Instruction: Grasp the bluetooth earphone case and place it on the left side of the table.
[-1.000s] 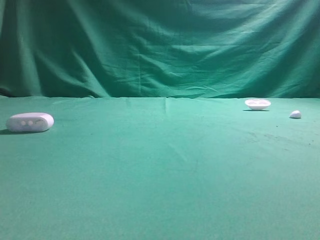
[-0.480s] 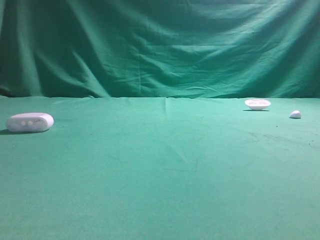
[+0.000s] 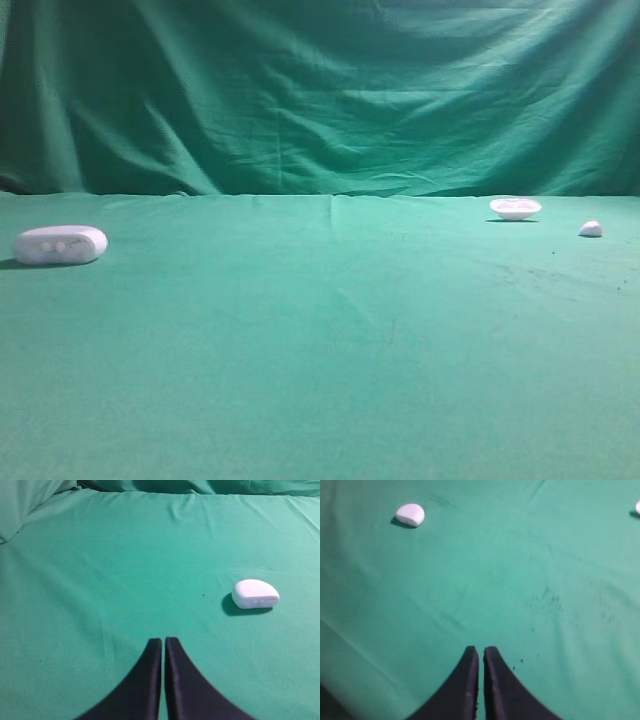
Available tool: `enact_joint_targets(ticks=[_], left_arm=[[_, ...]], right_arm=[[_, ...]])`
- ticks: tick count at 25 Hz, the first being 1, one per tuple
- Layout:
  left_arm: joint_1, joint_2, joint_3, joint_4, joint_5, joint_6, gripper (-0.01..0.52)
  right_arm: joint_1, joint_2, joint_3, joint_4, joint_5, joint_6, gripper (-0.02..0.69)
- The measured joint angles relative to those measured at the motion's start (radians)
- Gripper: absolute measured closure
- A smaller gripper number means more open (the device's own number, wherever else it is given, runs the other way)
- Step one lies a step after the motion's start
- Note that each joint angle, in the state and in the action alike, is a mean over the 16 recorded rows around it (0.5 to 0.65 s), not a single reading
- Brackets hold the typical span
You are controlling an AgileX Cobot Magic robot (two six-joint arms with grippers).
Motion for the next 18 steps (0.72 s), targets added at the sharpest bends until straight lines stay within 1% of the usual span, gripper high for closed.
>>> enact_joint_targets(ticks=[5,12,15,18], left_arm=[[0.000,0.000,0.000,0.000,0.000,0.000,0.514],[0.000,0.000,0.000,0.000,0.000,0.000,0.514],[0.000,0.000,0.000,0.000,0.000,0.000,0.514],[0.000,0.000,0.000,0.000,0.000,0.000,0.514]], right_arm=[[-0.164,-0.053,0.097,0.001,-0.123,-0.036,0.665],[-0.411,-0.232,0.344,0.012,-0.311,-0.041,0.665],[-0.479,-0.334,0.459,0.018,-0.374,-0.042,0.665],[-0.512,-0.424,0.549,0.022,-0.412,-0.042,0.665]])
